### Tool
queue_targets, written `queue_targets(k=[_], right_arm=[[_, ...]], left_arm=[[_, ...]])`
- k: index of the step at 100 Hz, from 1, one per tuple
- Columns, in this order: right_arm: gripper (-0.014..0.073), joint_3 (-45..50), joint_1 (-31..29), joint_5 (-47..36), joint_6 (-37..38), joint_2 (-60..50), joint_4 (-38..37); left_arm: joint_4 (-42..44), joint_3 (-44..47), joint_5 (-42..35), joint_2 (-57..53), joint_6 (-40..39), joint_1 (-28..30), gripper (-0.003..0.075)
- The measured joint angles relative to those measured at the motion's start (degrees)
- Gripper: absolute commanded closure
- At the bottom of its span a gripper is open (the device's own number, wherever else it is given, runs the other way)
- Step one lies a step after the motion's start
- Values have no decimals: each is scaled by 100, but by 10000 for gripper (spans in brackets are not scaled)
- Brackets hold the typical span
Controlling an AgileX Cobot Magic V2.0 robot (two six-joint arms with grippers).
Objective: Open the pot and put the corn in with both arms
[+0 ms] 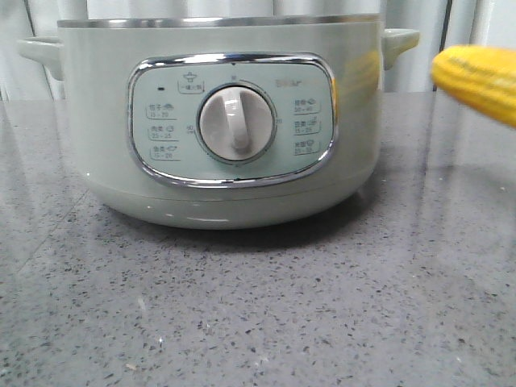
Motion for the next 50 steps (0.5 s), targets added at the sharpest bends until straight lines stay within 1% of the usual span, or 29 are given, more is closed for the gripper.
queue_targets(k=[11, 26, 38, 50], right_arm=[[657, -134, 0, 455, 2, -562, -9], [657, -706, 0, 662, -23, -1016, 376], [657, -1301, 0, 747, -217, -1045, 795], [657, -1707, 0, 788, -339, -627, 1138]], left_arm=[[0, 222, 581, -416, 0, 781, 741], [0, 826, 760, -931, 7, 1762, 741], [-92, 1550, 726, -1200, 22, 2208, 741], [-318, 2378, 462, -1300, 22, 2347, 741]])
